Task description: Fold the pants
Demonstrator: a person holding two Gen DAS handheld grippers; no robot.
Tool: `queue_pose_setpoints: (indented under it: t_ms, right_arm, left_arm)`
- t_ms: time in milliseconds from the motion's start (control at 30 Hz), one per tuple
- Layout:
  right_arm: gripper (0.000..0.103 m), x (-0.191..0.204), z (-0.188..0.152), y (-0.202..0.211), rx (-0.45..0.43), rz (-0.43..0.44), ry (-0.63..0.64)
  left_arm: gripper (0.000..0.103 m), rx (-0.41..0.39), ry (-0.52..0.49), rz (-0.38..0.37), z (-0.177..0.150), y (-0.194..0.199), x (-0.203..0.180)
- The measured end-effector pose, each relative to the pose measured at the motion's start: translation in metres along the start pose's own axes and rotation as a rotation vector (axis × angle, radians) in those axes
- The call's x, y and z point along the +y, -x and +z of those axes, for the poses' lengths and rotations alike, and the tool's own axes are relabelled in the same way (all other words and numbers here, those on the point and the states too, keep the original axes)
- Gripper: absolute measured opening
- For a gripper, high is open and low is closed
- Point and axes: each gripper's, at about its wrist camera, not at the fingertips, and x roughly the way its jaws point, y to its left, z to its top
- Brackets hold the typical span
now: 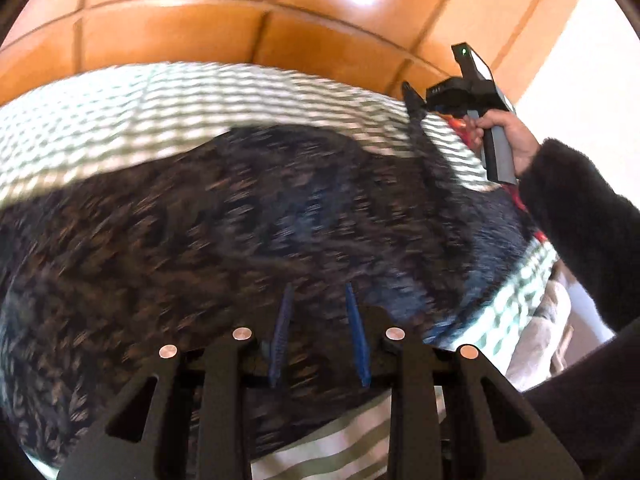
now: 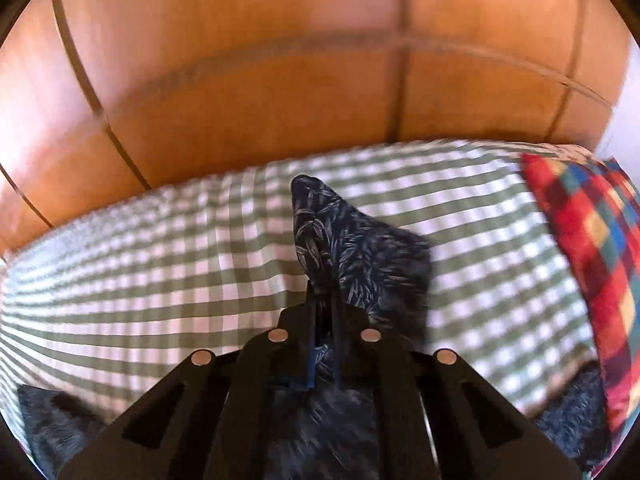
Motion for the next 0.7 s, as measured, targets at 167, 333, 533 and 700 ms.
queue_pose_setpoints:
  t_ms: [167,333,533,700]
  right_arm:
    - [0.005,-0.069,-0.023,0.086,-0.112,0.061,-0.134]
    - [0.005,-0.133,-0.070,0.132,-0.137,0.060,-0.251]
    - [0.005,-0.202,-0.155,0.116,-0.038,0.027,-0.445]
    - [0.017,-0.233,-0.196,0.092,-0.004,0.085,-0.565]
  left_arm:
    - [0.031,-0.001,-0.112,-0.091,0.010,-0.012,-0.045]
    - [0.031,0.058,-0.238,-0.164,0.006,-0.031,-0.093]
    - [0.038,0.179,-0.345,-0.166,-0.011,-0.067,-0.124]
    - [0.030,0.211,-0.343,-0.129,-0.018,-0.081,-0.119]
